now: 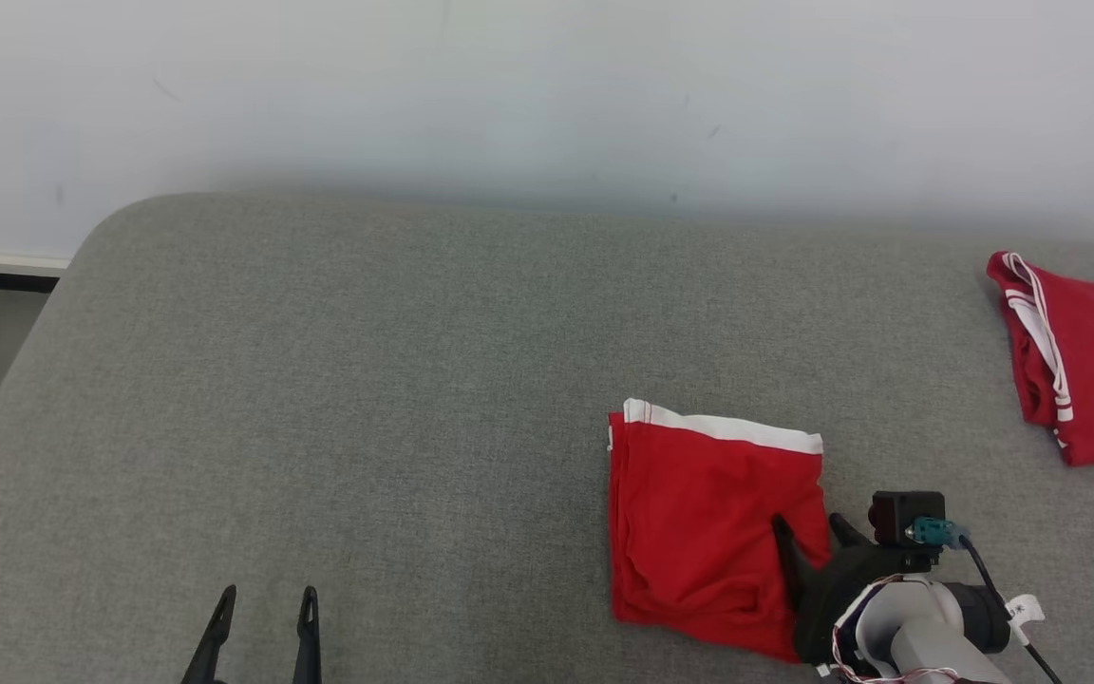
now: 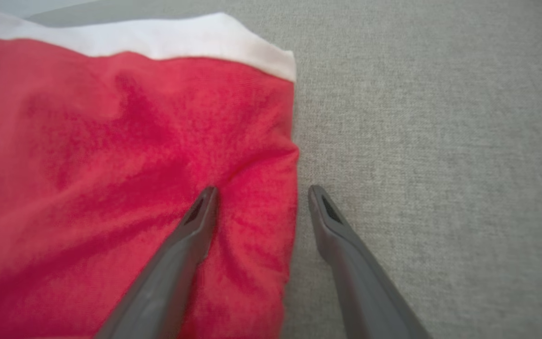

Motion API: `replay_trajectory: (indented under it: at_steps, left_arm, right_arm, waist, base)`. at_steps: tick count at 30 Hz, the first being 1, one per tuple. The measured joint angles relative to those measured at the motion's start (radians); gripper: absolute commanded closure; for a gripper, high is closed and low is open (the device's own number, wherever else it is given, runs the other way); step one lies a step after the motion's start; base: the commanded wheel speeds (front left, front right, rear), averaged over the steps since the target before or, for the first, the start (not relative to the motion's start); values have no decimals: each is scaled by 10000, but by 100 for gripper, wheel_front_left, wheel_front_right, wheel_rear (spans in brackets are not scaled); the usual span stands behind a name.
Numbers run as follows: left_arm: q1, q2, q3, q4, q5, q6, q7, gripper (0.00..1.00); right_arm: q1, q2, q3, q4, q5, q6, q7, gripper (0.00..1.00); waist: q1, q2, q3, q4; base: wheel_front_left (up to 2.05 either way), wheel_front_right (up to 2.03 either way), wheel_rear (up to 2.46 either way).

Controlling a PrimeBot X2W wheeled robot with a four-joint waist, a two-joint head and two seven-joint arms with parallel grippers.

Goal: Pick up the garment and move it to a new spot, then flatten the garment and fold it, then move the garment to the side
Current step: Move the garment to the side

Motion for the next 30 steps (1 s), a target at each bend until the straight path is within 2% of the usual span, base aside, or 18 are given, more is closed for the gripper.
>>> replay_trajectory:
  at_steps: [1, 2, 3, 10, 16, 26, 27, 30]
  left_arm:
    - [1, -4, 6, 6, -21, 2, 0, 0]
    - [1, -8, 12, 13, -21, 4, 0, 0]
    - [3, -8, 23, 25, -33, 4, 0, 0]
    - [-54, -40, 23, 81, -115, 0, 0, 0]
    - [-286, -42, 21, 82, -123, -82, 0, 0]
    - [-826, -81, -67, 0, -159, -161, 2, 0]
    - [-826, -81, -67, 0, -159, -161, 2, 0]
    - [-1107, -94, -190, -77, -157, -173, 0, 0]
  right_arm:
    - [-51, 6, 111, 98, 115, 0, 134, 9]
    - [-82, 8, 224, 153, 222, 0, 207, 58]
    - [-90, 2, 349, 182, 293, 0, 232, 99]
    - [-379, -272, 1185, 121, 974, 6, 309, 100]
    - [-1149, -871, 1837, -150, 1323, 4, 316, 100]
    - [-2666, -2449, 3164, -1147, 1802, 2, 581, 100]
    - [-2666, -2449, 3164, -1147, 1802, 2, 581, 100]
    - [-3184, -3066, 3367, -1417, 2000, 2, 662, 100]
  waist:
    - [0, -1, -8, -8]
    - [-1, -1, -16, -22]
    - [-1, -1, -23, -40]
    - [-1, -1, 16, -262]
    - [0, 0, 228, -420]
    - [1, 0, 994, -718]
    - [1, 0, 994, -718]
    - [1, 0, 1326, -830]
  base:
    - [0, 0, 0]
    - [0, 0, 0]
    - [0, 0, 0]
    - [0, 0, 0]
    - [0, 0, 0]
    - [0, 0, 0]
    - [0, 0, 0]
    - [0, 0, 0]
